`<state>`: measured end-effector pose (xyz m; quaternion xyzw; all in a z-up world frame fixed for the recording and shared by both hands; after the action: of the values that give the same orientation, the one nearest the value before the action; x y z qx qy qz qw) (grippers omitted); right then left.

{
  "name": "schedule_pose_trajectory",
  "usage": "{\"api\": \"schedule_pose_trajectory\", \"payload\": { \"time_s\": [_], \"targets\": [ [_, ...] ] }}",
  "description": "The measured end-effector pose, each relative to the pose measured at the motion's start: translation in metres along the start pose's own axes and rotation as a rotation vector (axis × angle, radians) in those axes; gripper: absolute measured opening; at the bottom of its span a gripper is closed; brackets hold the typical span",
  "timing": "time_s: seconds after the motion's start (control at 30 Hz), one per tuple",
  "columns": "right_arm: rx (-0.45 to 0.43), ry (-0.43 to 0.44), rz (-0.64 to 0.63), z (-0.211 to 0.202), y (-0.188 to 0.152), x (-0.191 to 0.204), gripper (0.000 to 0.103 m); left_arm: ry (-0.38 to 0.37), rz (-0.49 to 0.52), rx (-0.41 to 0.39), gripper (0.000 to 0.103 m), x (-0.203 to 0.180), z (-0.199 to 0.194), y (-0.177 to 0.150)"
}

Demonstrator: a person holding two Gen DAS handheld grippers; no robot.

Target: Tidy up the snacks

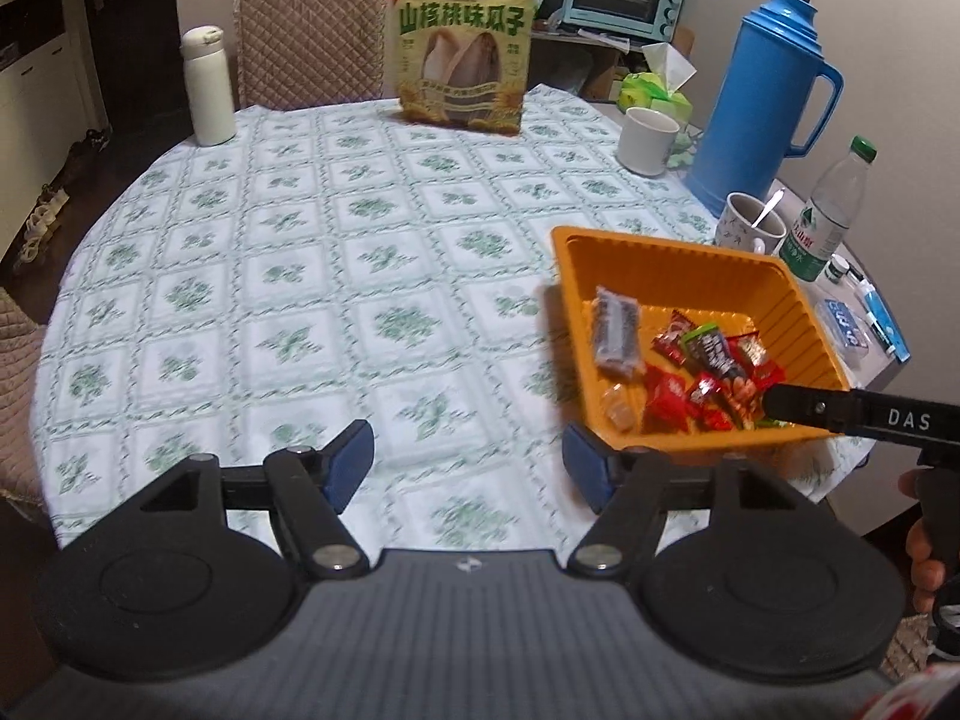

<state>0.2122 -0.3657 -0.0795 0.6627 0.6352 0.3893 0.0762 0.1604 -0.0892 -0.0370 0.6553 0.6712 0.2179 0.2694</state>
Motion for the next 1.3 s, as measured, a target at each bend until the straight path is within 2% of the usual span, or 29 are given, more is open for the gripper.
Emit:
{"api": "schedule_pose_trajectory", "payload": {
  "time_s": [0.3,0.67,0.97,1.3],
  "targets": [
    [0.089,0.022,-0.047,-0.003,-0.038,0.075,0.090,0.013,0.003,0.028,0.068,0.049,-0.030,-0.021],
    [0.129,-0.005,-0.129,-0.004,-0.085,0.154,0.090,-0.011,0.010,0.035,0.068,0.098,-0.061,-0.047],
    [0.112,-0.011,-0.165,-0.009,-0.104,0.192,0.090,-0.019,0.013,0.029,0.068,0.120,-0.077,-0.060],
    [0.112,-0.009,-0.179,-0.010,-0.115,0.209,0.090,-0.029,0.011,0.030,0.068,0.129,-0.085,-0.070]
  ]
}}
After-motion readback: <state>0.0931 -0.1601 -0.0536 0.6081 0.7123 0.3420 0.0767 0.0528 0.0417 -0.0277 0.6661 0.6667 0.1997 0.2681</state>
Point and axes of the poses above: each gripper's, at about its wrist camera, not at the fingertips, and z roughly the way its jaws point, x to its left, y to its top, the point moved 2 cm from there along z, roughly the way its jaws point, and after that the axes turned 1 degree about z, right-handed, at the moved point
